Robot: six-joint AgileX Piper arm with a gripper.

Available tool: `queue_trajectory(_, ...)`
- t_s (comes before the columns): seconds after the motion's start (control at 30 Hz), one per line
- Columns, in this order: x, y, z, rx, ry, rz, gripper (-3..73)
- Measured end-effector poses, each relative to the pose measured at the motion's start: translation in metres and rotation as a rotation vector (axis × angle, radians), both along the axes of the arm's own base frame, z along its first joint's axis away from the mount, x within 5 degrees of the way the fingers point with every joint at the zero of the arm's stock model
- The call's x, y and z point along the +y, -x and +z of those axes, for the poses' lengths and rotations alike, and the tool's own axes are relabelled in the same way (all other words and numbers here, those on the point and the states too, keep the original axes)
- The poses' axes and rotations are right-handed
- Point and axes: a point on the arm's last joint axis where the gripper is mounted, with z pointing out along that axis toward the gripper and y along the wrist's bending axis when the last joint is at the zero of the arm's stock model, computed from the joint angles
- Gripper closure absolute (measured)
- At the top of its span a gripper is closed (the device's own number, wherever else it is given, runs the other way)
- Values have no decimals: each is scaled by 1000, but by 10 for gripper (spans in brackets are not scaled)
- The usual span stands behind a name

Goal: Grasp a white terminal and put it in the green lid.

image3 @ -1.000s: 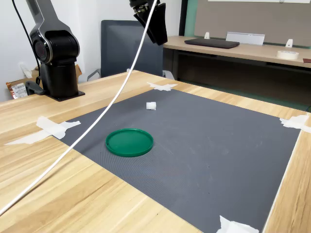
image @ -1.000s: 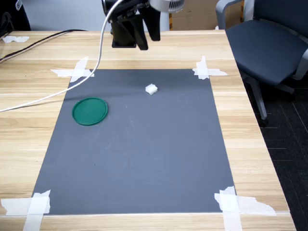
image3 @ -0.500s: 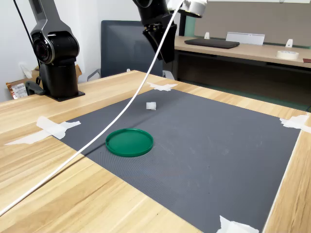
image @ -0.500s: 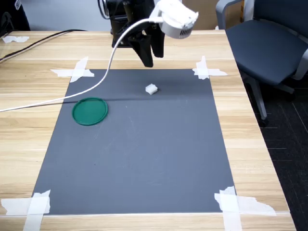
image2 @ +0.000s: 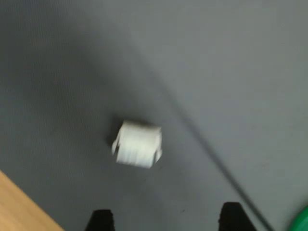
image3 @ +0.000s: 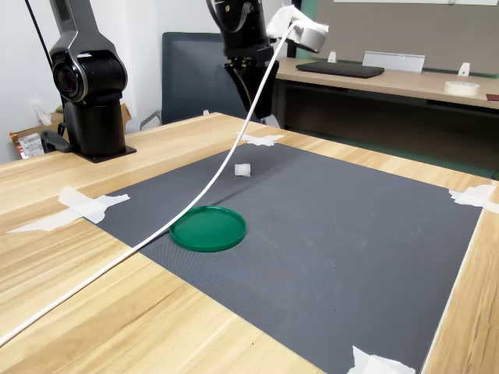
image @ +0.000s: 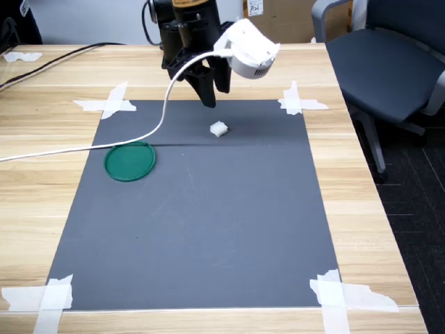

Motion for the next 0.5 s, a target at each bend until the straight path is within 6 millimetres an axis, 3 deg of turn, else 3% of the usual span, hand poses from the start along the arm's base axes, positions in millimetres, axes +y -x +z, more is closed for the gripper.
queue_trajectory(0.5,-2,7,-17,28,58,38,260)
